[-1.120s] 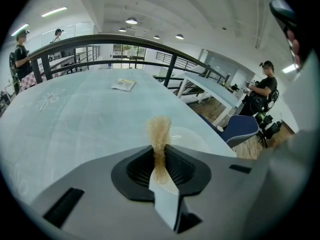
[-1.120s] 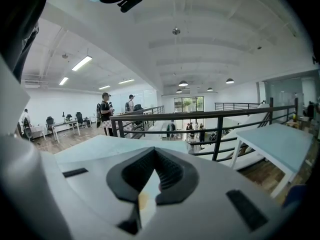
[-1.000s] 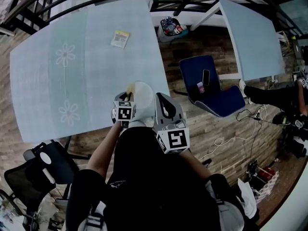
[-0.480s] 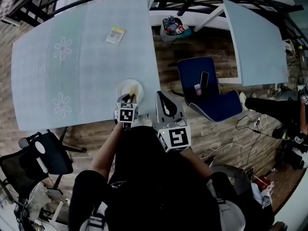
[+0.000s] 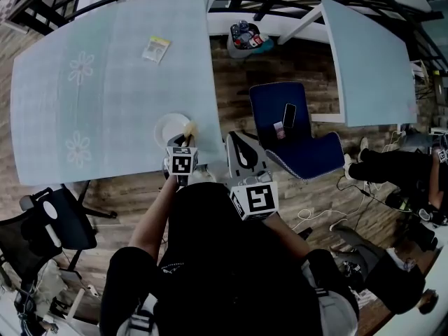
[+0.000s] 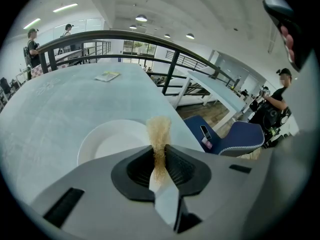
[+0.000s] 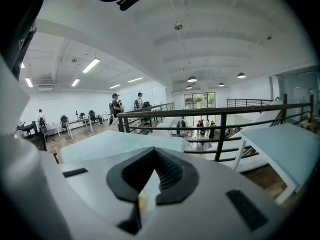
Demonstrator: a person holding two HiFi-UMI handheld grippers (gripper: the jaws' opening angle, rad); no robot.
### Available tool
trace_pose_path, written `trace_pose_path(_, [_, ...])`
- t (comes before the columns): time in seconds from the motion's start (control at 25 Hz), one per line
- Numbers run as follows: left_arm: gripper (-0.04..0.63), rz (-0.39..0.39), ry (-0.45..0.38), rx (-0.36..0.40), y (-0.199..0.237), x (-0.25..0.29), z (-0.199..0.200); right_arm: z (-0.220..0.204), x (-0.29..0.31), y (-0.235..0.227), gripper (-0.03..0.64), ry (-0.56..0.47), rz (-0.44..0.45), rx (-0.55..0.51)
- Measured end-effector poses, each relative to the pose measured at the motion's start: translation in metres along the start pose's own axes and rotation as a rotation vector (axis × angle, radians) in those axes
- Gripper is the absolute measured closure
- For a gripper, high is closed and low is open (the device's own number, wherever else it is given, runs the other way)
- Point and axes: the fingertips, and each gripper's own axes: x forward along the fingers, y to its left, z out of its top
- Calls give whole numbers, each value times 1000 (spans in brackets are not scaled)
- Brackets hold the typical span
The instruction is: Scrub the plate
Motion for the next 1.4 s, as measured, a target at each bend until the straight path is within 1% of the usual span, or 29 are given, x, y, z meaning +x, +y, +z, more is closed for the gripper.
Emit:
trace_pose_path(0.16, [529, 9, -1, -17, 4, 1, 2, -2, -2, -7, 612, 7, 6, -8])
trace_pose_path(0.32, [529, 8, -7, -12, 6, 3, 3, -3, -2, -10, 612, 10, 1, -9])
trace_pose_path(0.44, [529, -1, -3, -57, 8, 1, 4, -1, -1, -9, 613, 5, -7, -9])
trace_pose_path(0.52, [529, -8, 5, -67, 10, 0, 4, 1, 0, -6, 612, 0, -9, -10])
trace_pose_path(0.76, [529, -40, 32, -35, 17, -1, -1, 3, 2, 8, 612, 0, -28, -10])
trace_pose_path(0.96, [529, -44, 51, 20, 26, 7, -3, -2, 5, 17, 612, 11, -67, 7])
trace_pose_path(1.28, [529, -90, 78, 99, 34, 7, -4, -5, 10, 34, 612, 11, -125, 40])
trace_pose_path(1.4, [529, -95, 84, 115, 37, 7, -3, -4, 12, 39, 612, 12, -141, 44])
